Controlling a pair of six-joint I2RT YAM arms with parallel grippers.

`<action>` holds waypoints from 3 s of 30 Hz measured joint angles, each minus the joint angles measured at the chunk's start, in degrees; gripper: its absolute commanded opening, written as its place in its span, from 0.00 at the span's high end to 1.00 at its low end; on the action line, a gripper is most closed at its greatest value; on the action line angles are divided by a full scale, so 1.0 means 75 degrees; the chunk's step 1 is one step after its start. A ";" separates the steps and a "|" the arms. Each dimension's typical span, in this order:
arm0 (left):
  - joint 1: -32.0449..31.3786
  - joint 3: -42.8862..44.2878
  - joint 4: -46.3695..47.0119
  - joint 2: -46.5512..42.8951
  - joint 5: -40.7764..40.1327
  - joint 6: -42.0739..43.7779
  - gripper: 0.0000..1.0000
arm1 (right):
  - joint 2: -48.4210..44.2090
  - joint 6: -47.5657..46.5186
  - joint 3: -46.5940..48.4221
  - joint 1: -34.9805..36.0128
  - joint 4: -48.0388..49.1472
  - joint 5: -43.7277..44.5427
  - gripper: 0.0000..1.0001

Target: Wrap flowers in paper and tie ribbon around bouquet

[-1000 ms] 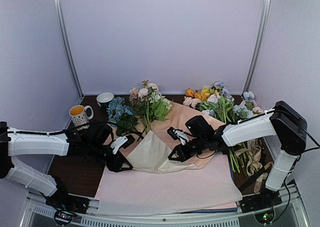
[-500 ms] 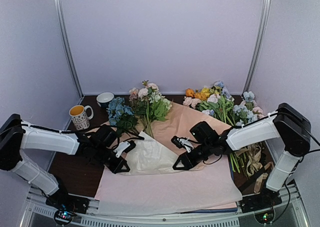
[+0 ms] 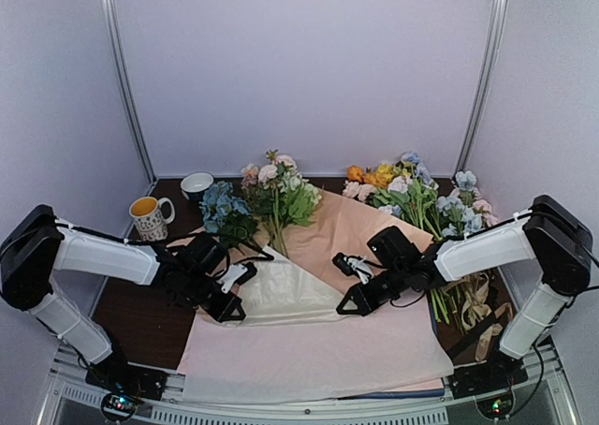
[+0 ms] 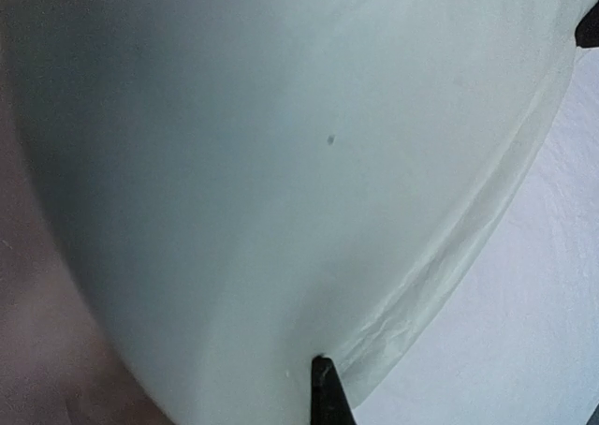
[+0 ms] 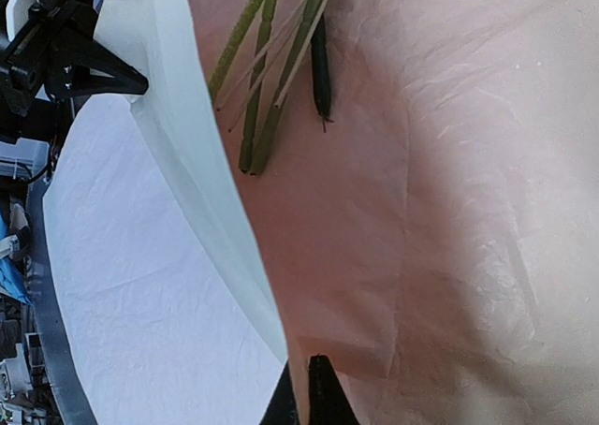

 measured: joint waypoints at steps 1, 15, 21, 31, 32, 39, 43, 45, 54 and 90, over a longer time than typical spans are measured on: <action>0.0035 0.0006 0.0003 0.0079 0.0038 -0.0032 1.00 | 0.0015 0.0029 0.0000 0.0000 0.0000 0.0029 1.00; 0.0207 0.0207 -0.0262 0.0067 -0.0085 -0.0224 0.62 | 0.0251 0.0825 -0.0015 -0.0242 -0.0335 0.0493 1.00; 0.0236 0.0047 -0.0664 -0.0227 -0.0160 -0.0399 0.64 | 0.0251 0.1017 -0.0015 -0.0262 -0.0338 0.0490 1.00; 0.0239 -0.0472 -0.0653 -0.1035 0.0309 -0.0624 0.72 | 0.0187 0.1014 0.0000 -0.0297 -0.0560 0.0490 1.00; 0.0239 -0.0487 -0.0638 -0.1011 0.0338 -0.0644 0.83 | 0.0175 0.1003 0.0006 -0.0300 -0.0597 0.0490 1.00; 0.0242 -0.0498 -0.0647 -0.0708 0.0414 -0.0691 1.00 | 0.0082 0.0938 0.0064 -0.0303 -0.0962 0.0493 1.00; 0.0236 -0.0425 -0.0755 -0.0670 0.0402 -0.0632 1.00 | -0.0070 0.0842 0.0093 -0.0321 -0.1236 0.0490 1.00; 0.0236 -0.0350 -0.0810 -0.0592 0.0399 -0.0574 1.00 | -0.0128 0.0790 0.0096 -0.0344 -0.1303 0.0490 1.00; 0.0239 0.0023 -0.1049 -0.0061 0.0557 -0.0338 1.00 | -0.0073 0.0764 0.0125 -0.0417 -0.1623 0.0612 0.83; 0.0259 0.0128 -0.1539 -0.0487 0.0545 -0.0312 0.42 | 0.3456 0.1259 0.5021 0.1279 -0.1419 0.0746 0.93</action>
